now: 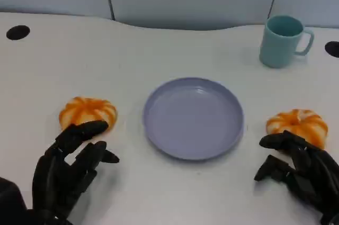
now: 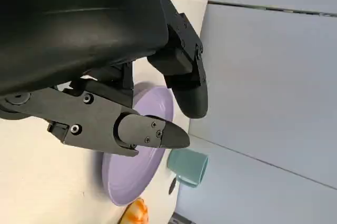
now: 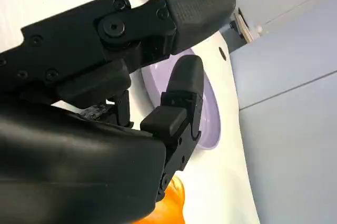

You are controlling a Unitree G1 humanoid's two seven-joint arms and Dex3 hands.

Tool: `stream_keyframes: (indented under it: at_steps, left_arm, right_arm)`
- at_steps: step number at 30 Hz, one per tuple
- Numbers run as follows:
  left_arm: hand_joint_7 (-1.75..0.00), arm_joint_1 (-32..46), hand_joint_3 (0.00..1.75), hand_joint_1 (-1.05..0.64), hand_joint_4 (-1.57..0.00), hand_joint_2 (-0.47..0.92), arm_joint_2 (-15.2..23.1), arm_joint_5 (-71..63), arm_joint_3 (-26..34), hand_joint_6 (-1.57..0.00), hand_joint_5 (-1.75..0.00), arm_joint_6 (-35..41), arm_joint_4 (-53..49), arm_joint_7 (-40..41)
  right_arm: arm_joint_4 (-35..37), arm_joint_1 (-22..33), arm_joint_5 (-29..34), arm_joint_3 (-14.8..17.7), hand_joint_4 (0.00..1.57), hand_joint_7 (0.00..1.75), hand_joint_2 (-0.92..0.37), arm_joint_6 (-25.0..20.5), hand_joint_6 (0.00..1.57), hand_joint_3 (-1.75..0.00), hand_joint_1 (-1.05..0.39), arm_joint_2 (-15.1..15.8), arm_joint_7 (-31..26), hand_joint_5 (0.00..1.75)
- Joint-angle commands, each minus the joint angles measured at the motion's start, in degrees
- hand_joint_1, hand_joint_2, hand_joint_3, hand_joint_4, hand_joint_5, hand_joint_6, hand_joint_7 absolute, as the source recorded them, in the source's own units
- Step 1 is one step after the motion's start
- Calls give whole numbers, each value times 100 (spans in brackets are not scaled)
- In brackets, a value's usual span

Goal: Grasp the bread from the table and place it into the plate.

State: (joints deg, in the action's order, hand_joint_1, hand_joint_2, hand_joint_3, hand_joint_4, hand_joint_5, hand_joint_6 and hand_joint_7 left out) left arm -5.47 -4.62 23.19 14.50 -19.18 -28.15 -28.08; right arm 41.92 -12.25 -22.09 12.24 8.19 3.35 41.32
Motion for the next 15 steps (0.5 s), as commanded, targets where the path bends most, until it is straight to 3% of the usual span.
stream_keyframes:
  at_steps: [1,4,11,12,13,15]
  left_arm:
    - [-34,-205,16,-52,-47,92,559,-1675,-306,-54,-103,-2027,-166,527]
    - [-21,-278,16,-54,-48,92,635,-1988,-376,-54,-91,-2498,-381,750]
    - [-17,-388,15,-54,-48,92,759,-2067,-538,-55,-88,-2923,-743,1023]
    - [-15,-523,14,-53,-48,92,1212,-3383,-562,-56,-86,-3046,-344,1686]
    - [-7,-623,8,-56,-30,92,1556,-4402,-590,-45,-65,-3127,-44,2226]
    - [-2,-774,3,-59,-23,92,2061,-5878,-719,-39,-46,-2904,487,2987]
  right_arm:
    - [17,83,79,-28,62,96,-92,18,66,-17,-46,-12,-100,143]
    - [17,84,83,-31,62,95,-92,25,67,-16,-46,-18,-110,143]
    - [19,87,82,-38,62,95,-92,42,67,-16,-46,-19,-112,143]
    - [-11,106,80,-45,62,94,-92,30,67,-16,-46,-20,-109,143]
    - [-35,120,78,-49,63,94,-92,21,68,-16,-46,-20,-108,143]
    - [-70,133,89,-61,63,94,-92,-3,68,-16,-46,-21,-136,142]
